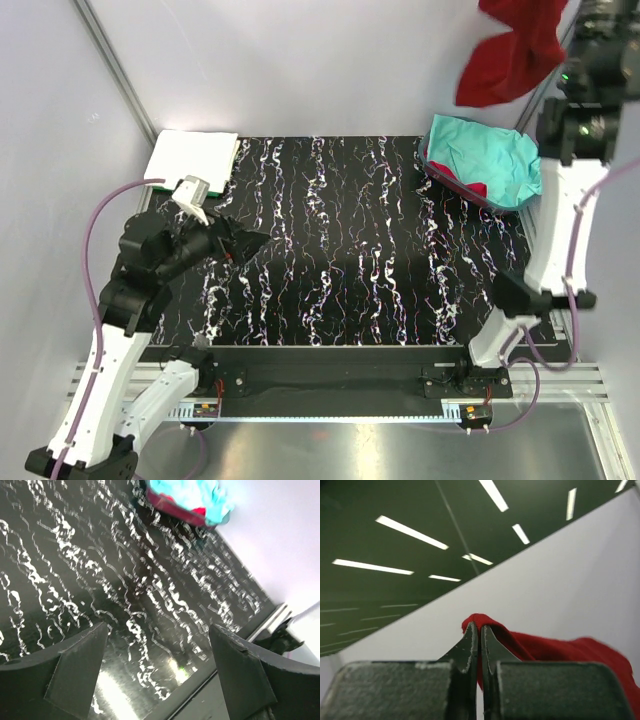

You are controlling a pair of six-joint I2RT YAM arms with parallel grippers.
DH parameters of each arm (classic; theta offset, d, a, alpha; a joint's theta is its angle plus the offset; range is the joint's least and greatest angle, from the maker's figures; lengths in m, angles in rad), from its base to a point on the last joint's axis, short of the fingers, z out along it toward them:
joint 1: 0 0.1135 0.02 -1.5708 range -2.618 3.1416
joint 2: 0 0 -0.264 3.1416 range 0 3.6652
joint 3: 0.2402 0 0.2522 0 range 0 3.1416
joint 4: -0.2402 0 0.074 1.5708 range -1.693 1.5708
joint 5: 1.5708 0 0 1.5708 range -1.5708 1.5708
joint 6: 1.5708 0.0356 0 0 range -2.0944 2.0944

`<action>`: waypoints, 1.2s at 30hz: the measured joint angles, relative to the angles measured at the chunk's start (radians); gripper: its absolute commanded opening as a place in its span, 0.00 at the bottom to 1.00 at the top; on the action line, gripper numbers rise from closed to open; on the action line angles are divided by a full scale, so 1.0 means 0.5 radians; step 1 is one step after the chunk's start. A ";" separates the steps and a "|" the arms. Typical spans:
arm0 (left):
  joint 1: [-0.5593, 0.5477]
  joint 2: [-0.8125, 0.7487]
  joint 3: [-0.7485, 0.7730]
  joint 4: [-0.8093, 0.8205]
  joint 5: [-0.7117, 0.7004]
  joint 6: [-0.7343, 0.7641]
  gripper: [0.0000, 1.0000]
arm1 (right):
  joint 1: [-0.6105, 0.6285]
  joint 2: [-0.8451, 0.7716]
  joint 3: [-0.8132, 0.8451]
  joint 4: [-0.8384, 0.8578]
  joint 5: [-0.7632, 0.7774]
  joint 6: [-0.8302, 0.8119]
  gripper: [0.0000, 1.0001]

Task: Fold and stack the t-shirts
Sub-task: Move the tshirt to the center of the board, then flatten the tshirt out

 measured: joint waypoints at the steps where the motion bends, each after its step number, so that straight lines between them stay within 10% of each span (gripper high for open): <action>1: 0.000 -0.014 0.016 -0.002 -0.001 -0.027 0.90 | 0.010 -0.095 -0.060 0.000 -0.034 0.052 0.00; 7: 0.000 -0.119 0.125 -0.050 -0.068 -0.177 0.92 | 0.341 -0.742 -0.883 -0.071 -0.378 0.537 0.09; 12: 0.000 -0.140 0.189 -0.054 -0.153 -0.311 0.91 | 0.772 -1.056 -1.831 -0.231 -0.846 0.885 0.63; 17: -0.008 -0.005 0.159 -0.060 -0.124 -0.430 0.84 | 0.887 -1.093 -2.743 -0.789 -1.219 0.928 0.87; 24: -0.402 0.382 0.002 -0.092 -0.196 -0.562 0.84 | 0.890 -1.453 -3.234 -1.679 -1.045 0.525 0.70; 28: -0.636 0.751 -0.055 0.022 -0.222 -0.665 0.83 | 0.890 -1.616 -3.538 -1.654 -1.112 0.493 0.57; 36: -0.628 1.534 0.082 0.229 -0.231 -0.720 0.70 | 0.890 -1.483 -3.893 -1.357 -1.205 0.578 0.69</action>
